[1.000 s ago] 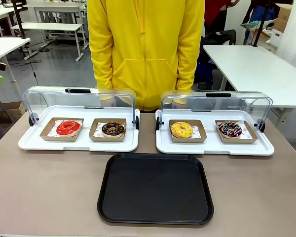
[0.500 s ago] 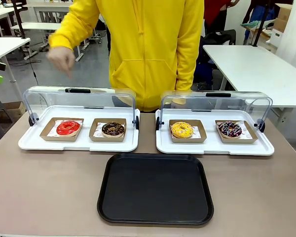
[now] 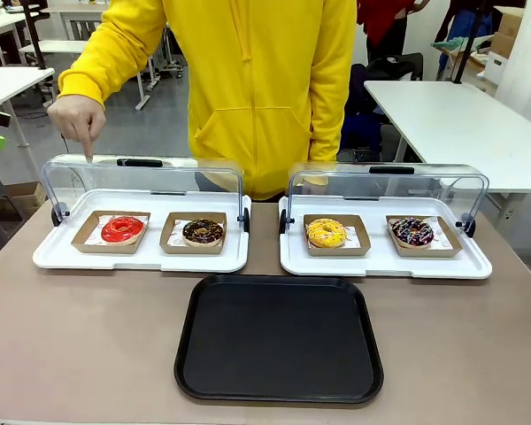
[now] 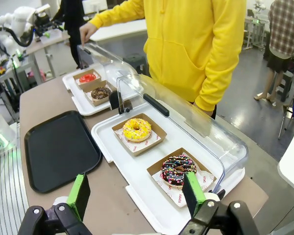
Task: Move the first donut from the left to the tray.
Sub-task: Pick up the Paper togo box containing the Donut indicated by the person and place it on the Handle tray.
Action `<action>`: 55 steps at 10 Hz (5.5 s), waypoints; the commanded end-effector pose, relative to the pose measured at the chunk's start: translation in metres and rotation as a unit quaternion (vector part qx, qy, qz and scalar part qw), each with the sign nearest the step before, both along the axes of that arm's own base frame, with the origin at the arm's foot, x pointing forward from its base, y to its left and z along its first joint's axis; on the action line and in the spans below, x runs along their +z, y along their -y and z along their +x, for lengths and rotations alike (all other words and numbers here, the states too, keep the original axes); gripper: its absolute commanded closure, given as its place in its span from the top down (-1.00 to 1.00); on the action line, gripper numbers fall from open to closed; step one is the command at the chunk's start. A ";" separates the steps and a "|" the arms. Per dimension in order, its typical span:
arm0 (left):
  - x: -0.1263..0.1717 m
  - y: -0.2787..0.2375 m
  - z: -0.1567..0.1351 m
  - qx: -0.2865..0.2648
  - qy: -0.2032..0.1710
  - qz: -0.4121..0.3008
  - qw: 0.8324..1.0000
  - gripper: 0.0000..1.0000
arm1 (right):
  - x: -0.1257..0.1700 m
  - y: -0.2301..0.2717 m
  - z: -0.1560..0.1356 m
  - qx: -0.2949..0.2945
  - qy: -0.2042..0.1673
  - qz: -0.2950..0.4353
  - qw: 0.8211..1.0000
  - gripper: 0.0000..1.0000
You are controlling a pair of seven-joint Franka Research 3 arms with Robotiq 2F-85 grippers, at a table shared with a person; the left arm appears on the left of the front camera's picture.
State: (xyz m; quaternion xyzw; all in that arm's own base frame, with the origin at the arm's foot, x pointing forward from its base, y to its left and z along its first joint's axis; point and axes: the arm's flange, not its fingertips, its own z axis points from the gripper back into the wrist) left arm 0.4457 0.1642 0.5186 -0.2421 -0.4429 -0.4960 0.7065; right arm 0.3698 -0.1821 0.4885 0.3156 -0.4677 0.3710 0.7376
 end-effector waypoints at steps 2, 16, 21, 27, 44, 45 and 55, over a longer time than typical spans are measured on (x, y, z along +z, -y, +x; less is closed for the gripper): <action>0.001 0.001 0.000 -0.002 0.001 -0.007 1.000 1.00 | 0.000 0.000 0.003 0.003 0.018 0.005 1.000 1.00; 0.027 0.063 -0.004 -0.101 0.004 0.233 0.967 1.00 | 0.000 0.000 0.003 0.003 0.018 0.005 1.000 1.00; -0.034 0.130 -0.001 -0.110 -0.015 0.334 0.936 1.00 | 0.000 0.000 0.003 0.003 0.018 0.005 1.000 1.00; -0.120 0.175 0.015 -0.087 0.015 0.430 0.899 1.00 | 0.000 0.000 0.003 0.003 0.018 0.005 1.000 1.00; -0.179 0.155 0.074 -0.097 -0.024 0.477 0.873 1.00 | 0.000 0.000 0.003 0.003 0.018 0.005 1.000 1.00; -0.183 0.152 0.074 -0.096 -0.027 0.478 0.873 1.00 | 0.000 0.000 0.003 0.003 0.018 0.005 1.000 1.00; -0.202 0.155 0.079 -0.115 -0.028 0.493 0.862 -1.00 | 0.000 0.000 0.003 0.003 0.018 0.005 1.000 1.00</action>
